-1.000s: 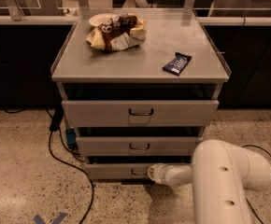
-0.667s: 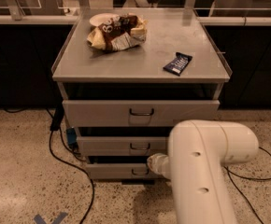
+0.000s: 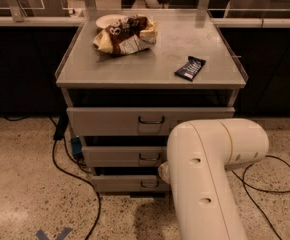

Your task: Close bottom drawer

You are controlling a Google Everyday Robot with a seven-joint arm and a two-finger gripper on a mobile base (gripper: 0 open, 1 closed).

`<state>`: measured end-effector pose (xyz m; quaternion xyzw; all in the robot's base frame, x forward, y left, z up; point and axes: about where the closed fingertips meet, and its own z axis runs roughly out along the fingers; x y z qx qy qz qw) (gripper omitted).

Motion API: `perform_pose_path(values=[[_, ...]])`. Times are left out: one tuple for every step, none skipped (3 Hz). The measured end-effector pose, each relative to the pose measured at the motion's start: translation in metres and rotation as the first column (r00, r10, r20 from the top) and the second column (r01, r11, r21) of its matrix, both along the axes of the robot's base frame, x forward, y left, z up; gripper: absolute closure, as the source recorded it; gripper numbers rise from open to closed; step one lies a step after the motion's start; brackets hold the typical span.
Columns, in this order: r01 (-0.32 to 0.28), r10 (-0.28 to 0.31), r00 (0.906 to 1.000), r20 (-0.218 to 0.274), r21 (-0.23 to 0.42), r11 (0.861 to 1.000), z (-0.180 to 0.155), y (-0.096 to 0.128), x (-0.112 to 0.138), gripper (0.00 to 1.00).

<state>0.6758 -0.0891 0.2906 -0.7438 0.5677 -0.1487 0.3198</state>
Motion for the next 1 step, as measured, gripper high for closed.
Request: perform_pose_path(values=[[0.0,0.0,1.0,0.0,0.0,1.0,-0.0001,0.0,-0.0002,0.59]])
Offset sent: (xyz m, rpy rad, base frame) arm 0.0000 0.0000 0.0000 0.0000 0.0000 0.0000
